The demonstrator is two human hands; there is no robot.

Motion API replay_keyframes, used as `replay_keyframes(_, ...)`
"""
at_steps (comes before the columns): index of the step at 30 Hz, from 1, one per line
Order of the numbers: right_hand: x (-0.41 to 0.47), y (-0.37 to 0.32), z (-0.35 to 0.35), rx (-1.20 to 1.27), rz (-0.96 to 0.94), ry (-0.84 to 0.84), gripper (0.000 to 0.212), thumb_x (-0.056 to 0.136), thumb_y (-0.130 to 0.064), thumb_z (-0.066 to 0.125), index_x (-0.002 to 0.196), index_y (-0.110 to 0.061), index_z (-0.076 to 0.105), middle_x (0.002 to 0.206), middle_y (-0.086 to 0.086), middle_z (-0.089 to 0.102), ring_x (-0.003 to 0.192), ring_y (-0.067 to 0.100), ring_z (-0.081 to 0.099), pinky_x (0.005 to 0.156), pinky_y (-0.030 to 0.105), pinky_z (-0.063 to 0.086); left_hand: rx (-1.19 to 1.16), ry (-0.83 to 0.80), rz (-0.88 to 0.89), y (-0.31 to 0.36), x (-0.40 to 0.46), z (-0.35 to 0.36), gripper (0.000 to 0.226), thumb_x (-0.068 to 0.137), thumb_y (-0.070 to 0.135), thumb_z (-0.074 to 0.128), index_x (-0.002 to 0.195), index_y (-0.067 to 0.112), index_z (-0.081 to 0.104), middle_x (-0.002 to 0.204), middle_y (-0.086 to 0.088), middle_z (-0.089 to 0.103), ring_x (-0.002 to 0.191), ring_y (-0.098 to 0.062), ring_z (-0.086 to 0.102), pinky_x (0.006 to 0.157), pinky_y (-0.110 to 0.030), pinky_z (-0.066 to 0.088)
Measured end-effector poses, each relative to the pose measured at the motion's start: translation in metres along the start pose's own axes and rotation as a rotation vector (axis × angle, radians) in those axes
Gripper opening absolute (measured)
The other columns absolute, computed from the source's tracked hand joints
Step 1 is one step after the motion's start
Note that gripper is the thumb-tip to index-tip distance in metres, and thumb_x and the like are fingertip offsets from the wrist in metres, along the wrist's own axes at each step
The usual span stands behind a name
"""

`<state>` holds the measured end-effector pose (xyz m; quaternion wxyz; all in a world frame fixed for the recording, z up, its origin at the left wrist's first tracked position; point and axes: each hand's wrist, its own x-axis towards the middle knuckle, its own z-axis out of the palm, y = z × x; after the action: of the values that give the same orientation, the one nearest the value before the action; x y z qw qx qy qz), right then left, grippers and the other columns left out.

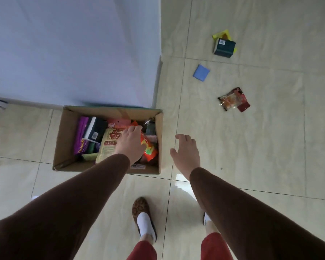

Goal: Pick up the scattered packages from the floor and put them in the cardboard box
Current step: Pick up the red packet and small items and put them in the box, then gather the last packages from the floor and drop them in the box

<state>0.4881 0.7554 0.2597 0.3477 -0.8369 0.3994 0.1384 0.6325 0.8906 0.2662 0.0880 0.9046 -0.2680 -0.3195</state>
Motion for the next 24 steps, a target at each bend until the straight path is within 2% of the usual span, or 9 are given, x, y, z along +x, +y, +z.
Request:
replay_keyframes(5, 0.017, 0.082, -0.068, 0.016, 0.065, 0.038, 0.051, 0.094, -0.018, 0.058, 0.144, -0.017, 0.047, 0.141, 0.004, 0.052, 0.13, 0.025, 0.045, 0.105, 0.04, 0.045, 0.006, -0.035, 0.036, 0.099, 0.021, 0.02, 0.058, 0.09, 0.024, 0.06, 0.144, 0.012, 0.041, 0.14, -0.009, 0.048, 0.131, -0.03, 0.044, 0.108, -0.045, 0.041)
replay_keyframes(15, 0.083, 0.242, -0.2, -0.073, 0.089, 0.038, 0.051, 0.094, -0.018, 0.058, 0.144, -0.016, 0.048, 0.14, 0.006, 0.053, 0.129, 0.026, 0.047, 0.106, 0.039, 0.044, -0.038, -0.071, 0.024, 0.29, 0.068, 0.089, 0.062, 0.091, 0.027, 0.063, 0.147, 0.014, 0.039, 0.146, -0.008, 0.044, 0.136, -0.03, 0.04, 0.11, -0.044, 0.04)
replay_keyframes(19, 0.129, 0.273, -0.231, -0.078, 0.11, 0.044, 0.052, 0.096, -0.022, 0.059, 0.145, -0.014, 0.046, 0.142, 0.007, 0.052, 0.132, 0.027, 0.046, 0.106, 0.041, 0.044, -0.05, -0.075, 0.029, 0.334, 0.101, 0.106, 0.062, 0.092, 0.027, 0.063, 0.147, 0.015, 0.038, 0.146, -0.005, 0.043, 0.137, -0.026, 0.039, 0.108, -0.043, 0.039)
replay_keyframes(24, 0.201, 0.29, -0.244, -0.056, 0.176, 0.031, 0.055, 0.095, -0.034, 0.062, 0.144, -0.012, 0.047, 0.139, 0.01, 0.054, 0.129, 0.03, 0.048, 0.103, 0.044, 0.046, -0.037, -0.087, 0.018, 0.355, 0.163, 0.114, 0.062, 0.091, 0.026, 0.062, 0.147, 0.014, 0.038, 0.146, -0.007, 0.044, 0.136, -0.027, 0.039, 0.111, -0.041, 0.036)
